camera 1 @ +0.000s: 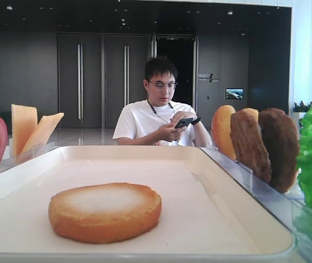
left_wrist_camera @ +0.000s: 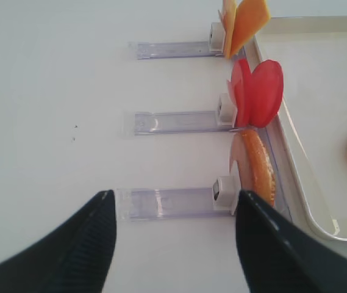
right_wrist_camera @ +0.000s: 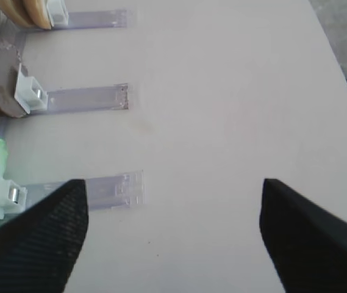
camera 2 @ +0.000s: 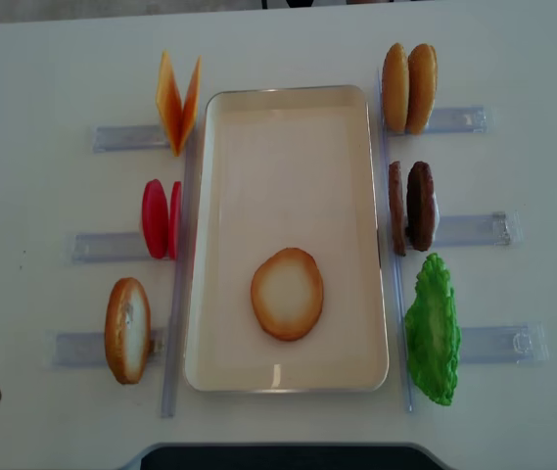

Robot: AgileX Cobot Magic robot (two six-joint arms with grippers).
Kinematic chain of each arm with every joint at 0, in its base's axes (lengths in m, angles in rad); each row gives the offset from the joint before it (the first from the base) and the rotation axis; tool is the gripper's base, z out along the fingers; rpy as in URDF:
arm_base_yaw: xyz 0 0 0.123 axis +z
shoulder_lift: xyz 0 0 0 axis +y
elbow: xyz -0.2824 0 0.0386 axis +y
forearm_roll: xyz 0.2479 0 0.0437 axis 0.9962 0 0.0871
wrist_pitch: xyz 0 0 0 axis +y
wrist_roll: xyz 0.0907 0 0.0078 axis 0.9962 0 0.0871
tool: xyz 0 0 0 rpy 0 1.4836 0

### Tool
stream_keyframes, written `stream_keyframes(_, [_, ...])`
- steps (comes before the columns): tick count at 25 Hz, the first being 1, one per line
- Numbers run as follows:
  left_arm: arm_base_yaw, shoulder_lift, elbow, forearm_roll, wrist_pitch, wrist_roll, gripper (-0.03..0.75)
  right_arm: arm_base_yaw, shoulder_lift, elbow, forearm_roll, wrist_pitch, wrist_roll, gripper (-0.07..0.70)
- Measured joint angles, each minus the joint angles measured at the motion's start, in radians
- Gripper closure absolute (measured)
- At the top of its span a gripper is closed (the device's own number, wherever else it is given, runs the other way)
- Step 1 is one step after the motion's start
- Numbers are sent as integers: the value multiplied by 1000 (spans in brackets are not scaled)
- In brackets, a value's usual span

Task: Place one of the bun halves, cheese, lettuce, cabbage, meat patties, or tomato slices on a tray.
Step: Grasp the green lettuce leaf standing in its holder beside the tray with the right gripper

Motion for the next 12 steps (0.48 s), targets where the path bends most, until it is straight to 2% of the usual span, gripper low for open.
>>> stream_keyframes(5, [0, 0, 0, 0, 0, 0, 244, 0, 219, -94, 20, 32, 5, 55])
stream_keyframes(12, [0, 0, 0, 0, 0, 0, 244, 0, 481, -200, 20, 74, 62, 55])
